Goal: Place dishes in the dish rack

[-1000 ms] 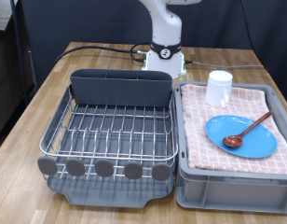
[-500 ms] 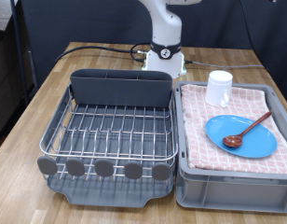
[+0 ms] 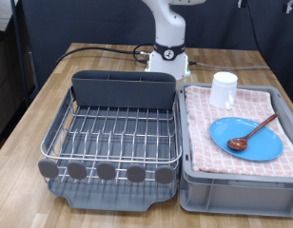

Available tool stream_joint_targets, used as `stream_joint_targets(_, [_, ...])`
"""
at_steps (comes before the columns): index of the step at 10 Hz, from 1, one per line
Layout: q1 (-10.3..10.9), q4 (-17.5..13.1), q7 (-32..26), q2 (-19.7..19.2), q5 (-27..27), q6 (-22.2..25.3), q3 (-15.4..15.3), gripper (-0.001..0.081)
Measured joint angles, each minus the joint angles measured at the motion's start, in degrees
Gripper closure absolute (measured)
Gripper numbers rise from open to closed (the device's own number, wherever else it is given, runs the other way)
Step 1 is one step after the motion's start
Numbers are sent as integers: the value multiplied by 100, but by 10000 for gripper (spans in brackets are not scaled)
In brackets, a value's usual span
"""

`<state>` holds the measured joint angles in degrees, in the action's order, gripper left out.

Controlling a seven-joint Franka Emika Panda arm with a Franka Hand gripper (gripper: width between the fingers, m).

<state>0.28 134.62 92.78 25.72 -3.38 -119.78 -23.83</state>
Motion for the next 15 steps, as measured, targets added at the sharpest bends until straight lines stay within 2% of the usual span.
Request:
stream_joint_targets(2, [-4,-203,28,-169,263,6,-130,4])
stream_joint_targets(4, [-32,-588,277,-570,619,76,-347,4])
stream_joint_targets(6, [-54,-675,419,-878,971,-256,-455,4])
stream_joint_targets(12, [-228,24,865,-1573,2107,-2025,-469,4])
stream_joint_targets(15, [-238,211,1340,-2009,2600,-2643,-478,4])
